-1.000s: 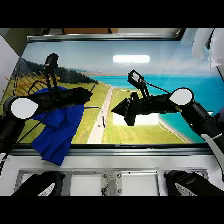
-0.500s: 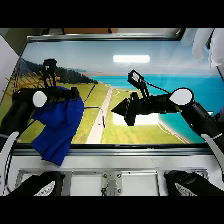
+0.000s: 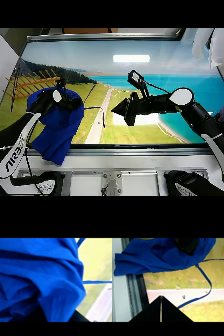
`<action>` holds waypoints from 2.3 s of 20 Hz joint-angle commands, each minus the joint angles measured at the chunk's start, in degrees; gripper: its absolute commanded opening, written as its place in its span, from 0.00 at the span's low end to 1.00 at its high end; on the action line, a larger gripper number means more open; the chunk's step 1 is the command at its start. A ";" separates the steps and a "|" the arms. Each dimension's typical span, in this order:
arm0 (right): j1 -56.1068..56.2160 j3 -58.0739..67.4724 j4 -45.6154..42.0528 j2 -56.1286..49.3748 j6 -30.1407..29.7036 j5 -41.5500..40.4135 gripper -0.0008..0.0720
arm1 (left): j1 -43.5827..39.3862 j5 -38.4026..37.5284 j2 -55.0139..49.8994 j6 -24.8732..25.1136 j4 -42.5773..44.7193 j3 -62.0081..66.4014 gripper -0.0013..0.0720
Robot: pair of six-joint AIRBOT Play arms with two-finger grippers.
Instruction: Fold the clothes and pants, and hang the long-sleeved shirts on hangers.
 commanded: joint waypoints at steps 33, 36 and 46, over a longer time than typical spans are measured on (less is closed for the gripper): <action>-29.70 -17.90 -20.28 -1.31 31.17 2.75 0.77 | 1.51 2.71 2.91 5.81 -13.84 -10.51 0.97; -22.10 -18.16 -17.64 -6.95 31.17 -0.35 0.77 | -0.46 3.85 -1.57 5.77 -14.03 -7.48 0.97; -10.82 -17.86 -11.98 -15.96 31.12 -8.79 0.27 | -1.11 0.28 -7.87 5.60 -13.84 1.60 0.03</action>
